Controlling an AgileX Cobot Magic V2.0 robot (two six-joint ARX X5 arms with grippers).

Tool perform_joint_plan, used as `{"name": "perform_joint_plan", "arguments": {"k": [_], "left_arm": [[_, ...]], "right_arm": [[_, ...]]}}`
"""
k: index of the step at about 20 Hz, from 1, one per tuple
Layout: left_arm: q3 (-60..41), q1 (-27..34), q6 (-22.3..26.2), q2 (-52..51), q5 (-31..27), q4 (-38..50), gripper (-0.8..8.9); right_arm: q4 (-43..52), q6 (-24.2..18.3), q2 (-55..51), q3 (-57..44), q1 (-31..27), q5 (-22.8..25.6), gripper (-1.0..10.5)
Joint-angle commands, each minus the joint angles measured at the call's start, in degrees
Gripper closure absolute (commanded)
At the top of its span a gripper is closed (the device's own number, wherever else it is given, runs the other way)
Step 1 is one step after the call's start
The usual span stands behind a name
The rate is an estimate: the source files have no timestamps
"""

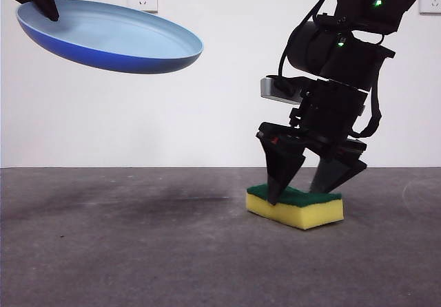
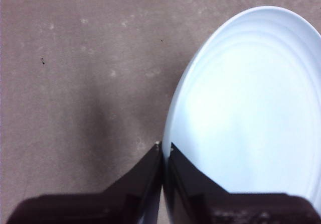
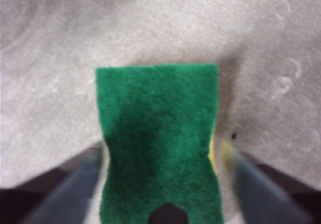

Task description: Pick up the plate,pick up the cloth,clean the plate with the cloth

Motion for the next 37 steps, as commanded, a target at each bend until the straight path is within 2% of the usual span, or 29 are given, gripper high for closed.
{"name": "perform_joint_plan", "arguments": {"k": [1, 2, 14, 17, 21, 25, 27, 29, 32, 34, 37], "left_arm": [[-0.37, 0.09, 0.48, 0.02, 0.09, 0.37, 8.21], [-0.37, 0.09, 0.48, 0.02, 0.09, 0.37, 8.21], [-0.37, 0.09, 0.92, 0.07, -0.15, -0.02, 8.21], [-0.37, 0.09, 0.92, 0.94, -2.62, 0.02, 8.21], [-0.37, -0.50, 0.83, 4.94, -3.02, -0.72, 8.21], [-0.37, -5.55, -0.24, 9.73, -2.56, -0.66, 8.21], [-0.37, -9.29, -0.24, 11.26, -0.52, -0.68, 8.21], [-0.37, -12.79, -0.26, 11.39, 0.15, -0.35, 8.21], [-0.37, -15.82, -1.31, 11.37, 0.17, -0.22, 8.21], [-0.37, -17.40, -1.31, 11.37, 0.26, -0.24, 8.21], [-0.37, -18.60, -1.40, 11.37, 0.17, 1.36, 8.21]], "right_arm": [[0.33, -0.61, 0.42, -0.04, 0.13, -0.15, 9.1], [0.22, -1.01, 0.42, -0.04, 0.13, -0.15, 9.6], [-1.03, -0.85, -0.46, -0.04, 0.17, -0.70, 9.6], [-0.92, 1.62, -6.75, -0.02, 0.17, -3.67, 9.6], [-0.94, 7.74, -19.87, 0.00, 1.01, -5.11, 9.6], [-0.72, 9.88, -28.02, 0.00, 6.91, -4.76, 9.6], [-0.48, 10.95, -28.02, 0.00, 10.73, -2.16, 9.6], [-0.35, 10.91, -26.45, 0.00, 13.90, 4.20, 9.6], [1.57, 10.91, -22.97, 0.00, 15.56, 7.41, 9.6], [4.42, 11.08, -20.20, 0.00, 15.56, 7.17, 9.6], [6.49, 12.07, -16.59, 0.00, 16.52, 3.91, 9.6]]}}
